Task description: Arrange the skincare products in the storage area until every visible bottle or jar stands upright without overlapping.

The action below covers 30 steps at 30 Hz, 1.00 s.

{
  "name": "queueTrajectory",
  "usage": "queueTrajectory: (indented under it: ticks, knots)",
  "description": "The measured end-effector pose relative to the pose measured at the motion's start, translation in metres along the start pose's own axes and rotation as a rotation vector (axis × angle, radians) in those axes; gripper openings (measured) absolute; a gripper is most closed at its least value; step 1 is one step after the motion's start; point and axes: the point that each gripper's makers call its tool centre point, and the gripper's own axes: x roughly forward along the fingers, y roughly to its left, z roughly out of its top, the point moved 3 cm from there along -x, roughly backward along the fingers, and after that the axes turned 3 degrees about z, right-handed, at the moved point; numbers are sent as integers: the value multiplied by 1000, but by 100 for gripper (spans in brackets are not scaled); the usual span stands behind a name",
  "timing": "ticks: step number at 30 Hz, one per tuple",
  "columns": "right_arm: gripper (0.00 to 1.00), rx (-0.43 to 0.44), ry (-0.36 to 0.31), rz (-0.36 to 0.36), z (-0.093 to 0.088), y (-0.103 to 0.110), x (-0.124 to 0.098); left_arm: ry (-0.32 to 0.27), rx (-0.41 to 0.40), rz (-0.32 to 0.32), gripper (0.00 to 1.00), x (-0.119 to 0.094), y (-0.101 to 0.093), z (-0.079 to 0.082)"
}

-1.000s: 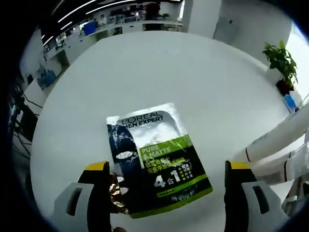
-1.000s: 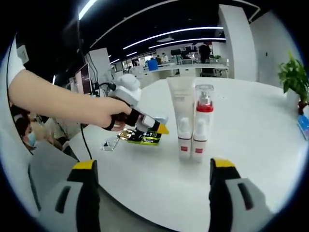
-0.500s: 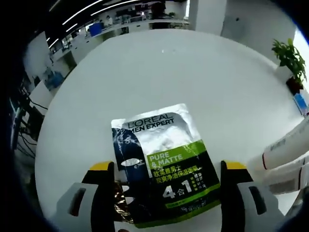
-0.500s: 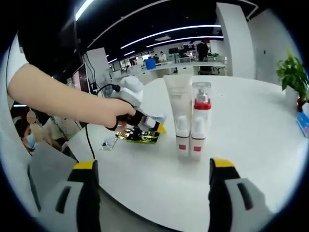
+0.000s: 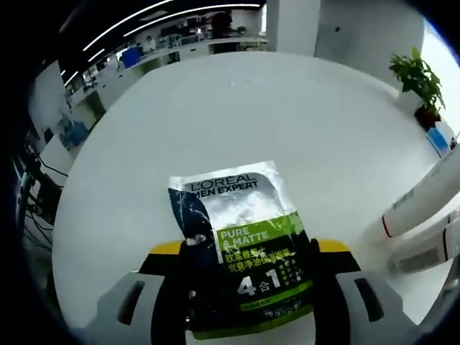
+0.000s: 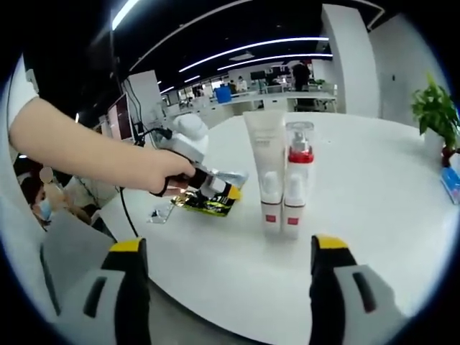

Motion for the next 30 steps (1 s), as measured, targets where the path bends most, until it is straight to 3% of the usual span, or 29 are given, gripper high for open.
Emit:
queueTrajectory:
  ticks: [6,18,22,23,25,30]
  knots:
    - [94,0,-3,-5,0,-1,0,-6,22,-14,62,-1,-2,-1]
    - [93,-1,-6,-11,1,-1,0,-15,76,-65,43,-3,-9,-3]
    - [93,-6,-5,-11,1,-1,0,-35,-47,-128,24,-7,-15,-1]
    - [93,-7,-4,-11,1,-1,0,-32,-35,-147,21,-7,-16,-2]
    - [93,-9,-4,-11,1,-1,-1,-40,9,-135,21,-8,-15,-2]
    - [92,-12,-9,-15,1,-1,-1,-31,-18,-152,19,-8,-18,-5]
